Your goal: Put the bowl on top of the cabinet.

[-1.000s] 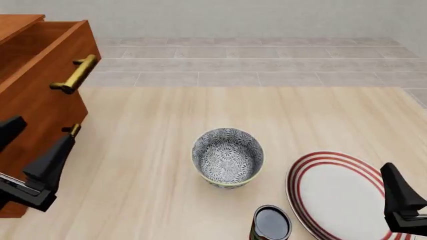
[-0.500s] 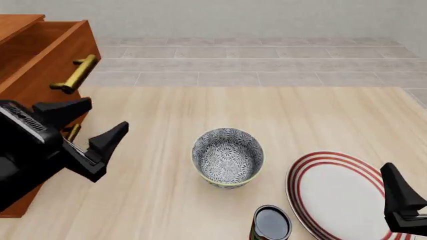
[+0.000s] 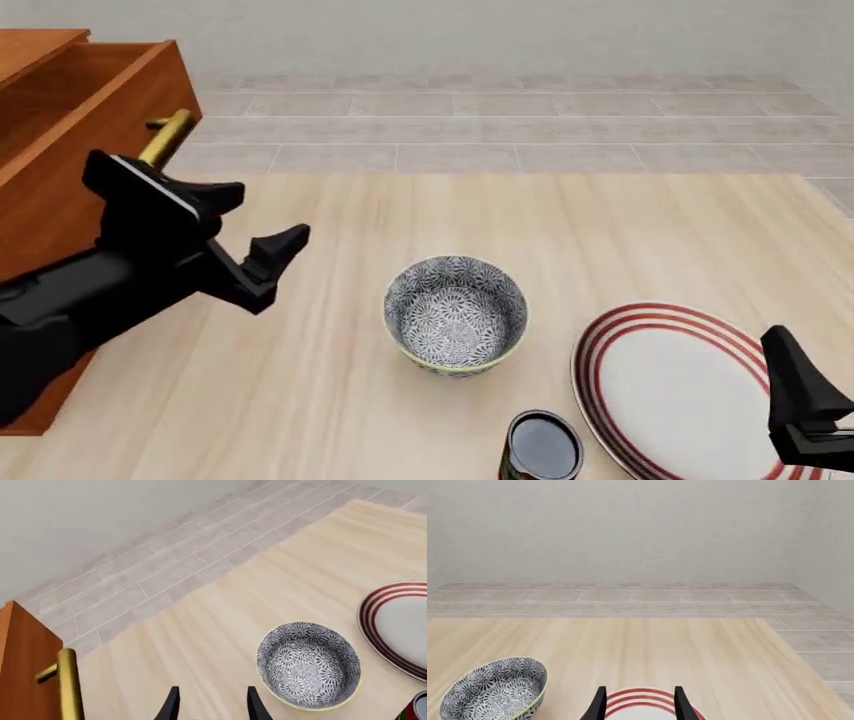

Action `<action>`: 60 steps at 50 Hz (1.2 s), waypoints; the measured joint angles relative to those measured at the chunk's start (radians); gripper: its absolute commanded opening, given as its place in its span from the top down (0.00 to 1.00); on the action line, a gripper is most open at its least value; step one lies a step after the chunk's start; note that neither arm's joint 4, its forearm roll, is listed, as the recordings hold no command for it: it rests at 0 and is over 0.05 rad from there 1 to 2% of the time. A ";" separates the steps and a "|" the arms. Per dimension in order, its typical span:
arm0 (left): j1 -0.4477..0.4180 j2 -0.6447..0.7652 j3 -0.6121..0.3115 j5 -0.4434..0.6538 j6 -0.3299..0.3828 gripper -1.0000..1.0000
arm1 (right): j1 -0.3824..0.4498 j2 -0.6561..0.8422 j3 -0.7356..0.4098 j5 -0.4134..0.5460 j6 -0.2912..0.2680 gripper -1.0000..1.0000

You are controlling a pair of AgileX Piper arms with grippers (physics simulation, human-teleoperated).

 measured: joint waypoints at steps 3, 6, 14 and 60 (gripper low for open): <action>-0.007 0.019 -0.004 0.000 -0.001 0.00 | 0.000 0.000 0.000 0.000 0.000 0.00; -0.016 0.035 -0.006 -0.001 -0.003 0.00 | 0.000 0.000 0.000 0.000 0.000 0.00; -0.035 0.065 -0.021 0.004 -0.008 0.00 | 0.000 0.000 0.000 0.000 0.000 0.00; -0.125 0.342 -0.185 0.006 -0.028 0.00 | 0.000 0.000 0.000 0.000 0.000 0.00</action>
